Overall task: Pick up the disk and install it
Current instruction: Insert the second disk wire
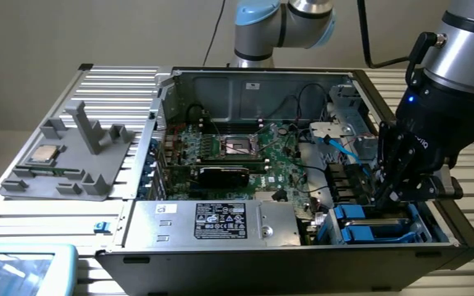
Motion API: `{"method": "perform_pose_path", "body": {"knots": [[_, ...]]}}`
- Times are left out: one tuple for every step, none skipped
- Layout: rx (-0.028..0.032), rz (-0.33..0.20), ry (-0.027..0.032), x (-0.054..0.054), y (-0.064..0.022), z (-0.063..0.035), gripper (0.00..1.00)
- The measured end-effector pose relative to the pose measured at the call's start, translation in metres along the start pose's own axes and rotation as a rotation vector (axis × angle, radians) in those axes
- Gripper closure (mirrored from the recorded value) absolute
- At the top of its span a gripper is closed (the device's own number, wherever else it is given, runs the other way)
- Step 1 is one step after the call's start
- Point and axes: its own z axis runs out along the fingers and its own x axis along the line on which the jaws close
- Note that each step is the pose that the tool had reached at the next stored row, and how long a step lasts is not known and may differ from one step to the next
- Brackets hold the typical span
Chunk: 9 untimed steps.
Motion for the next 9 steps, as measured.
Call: {"method": "perform_pose_path", "body": {"knots": [[-0.0004,0.0,0.0002,0.0003,0.0,0.0002,0.84],[-0.0009,0.0,0.0004,0.0005,0.0,0.0004,0.84],[-0.0014,0.0,0.0006,0.0007,0.0,0.0006,0.84],[-0.0019,0.0,0.0005,0.0007,0.0,0.0006,0.84],[-0.0021,0.0,0.0004,0.0007,0.0,0.0007,0.84],[-0.0025,0.0,0.0005,0.0008,0.0,0.0008,0.84],[-0.0028,0.0,0.0005,0.0008,0.0,0.0009,0.84],[-0.0033,0.0,0.0007,0.0009,0.0,0.0012,0.84],[-0.0037,0.0,0.0008,0.0009,0.0,0.0015,0.84]]}}
